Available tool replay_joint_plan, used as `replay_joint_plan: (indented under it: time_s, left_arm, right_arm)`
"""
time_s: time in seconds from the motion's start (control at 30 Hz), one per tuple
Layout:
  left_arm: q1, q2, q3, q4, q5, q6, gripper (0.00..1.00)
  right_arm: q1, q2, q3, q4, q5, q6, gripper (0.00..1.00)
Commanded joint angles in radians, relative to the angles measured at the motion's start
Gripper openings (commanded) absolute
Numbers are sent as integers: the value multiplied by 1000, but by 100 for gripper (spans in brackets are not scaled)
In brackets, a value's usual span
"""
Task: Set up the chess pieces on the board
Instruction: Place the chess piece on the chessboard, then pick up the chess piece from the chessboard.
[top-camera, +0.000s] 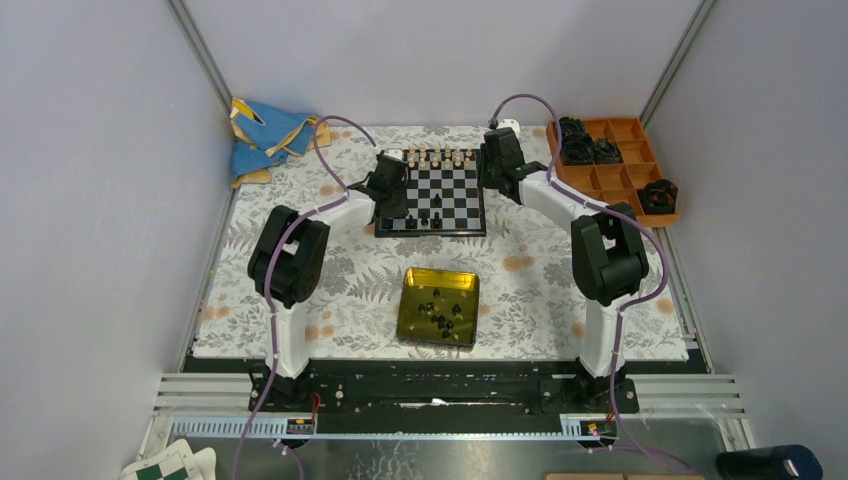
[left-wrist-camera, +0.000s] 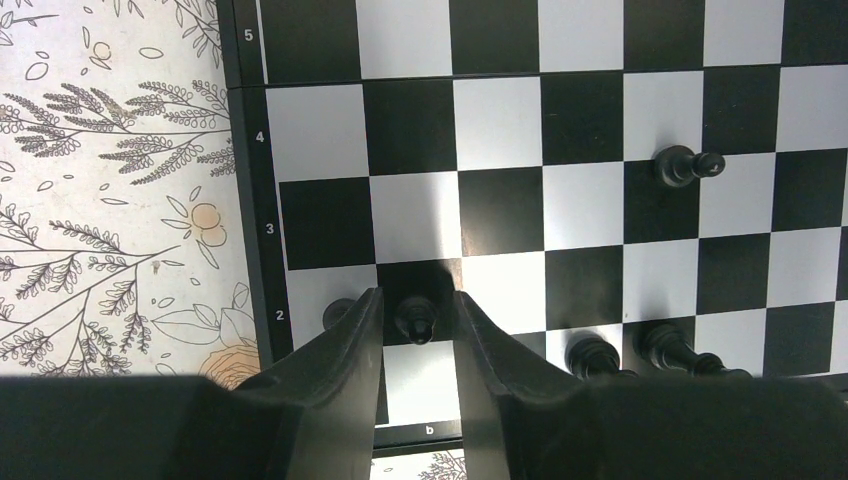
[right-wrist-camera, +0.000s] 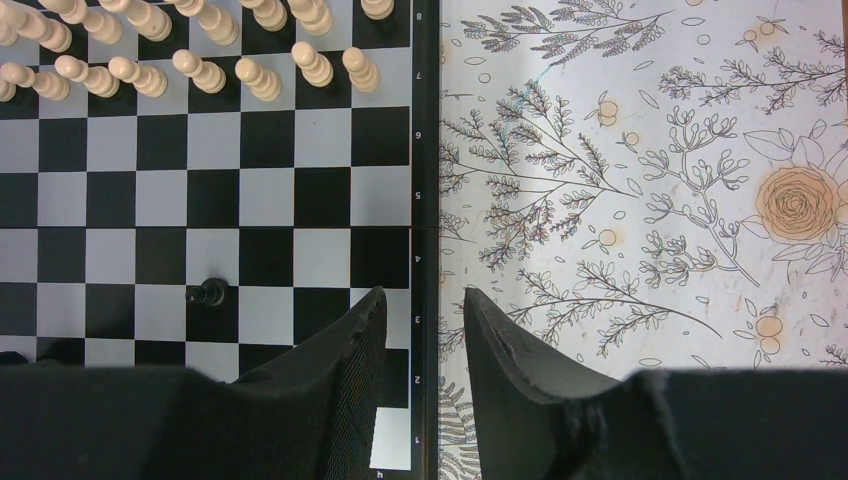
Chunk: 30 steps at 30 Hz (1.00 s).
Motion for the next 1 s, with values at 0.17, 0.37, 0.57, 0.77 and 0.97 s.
replay_joint_plan:
  time_s: [0.17, 0.37, 0.57, 0.77, 0.97]
  left_arm:
    - [-5, -27, 58, 19, -37, 17, 40]
    - [-6, -40, 121, 1, -37, 31, 44]
    - [-6, -10, 224, -21, 50, 44, 54]
    - [-23, 85, 355, -60, 145, 58, 53]
    - [-41, 160, 435, -86, 190, 74, 53]
  right_arm:
    - [-6, -29, 38, 6, -8, 2, 41]
    - [-7, -33, 35, 8, -8, 6, 41]
    - [-7, -36, 28, 14, 4, 17, 43]
    - [-9, -40, 23, 16, 31, 46, 44]
    - [-31, -48, 0, 23, 32, 92, 44]
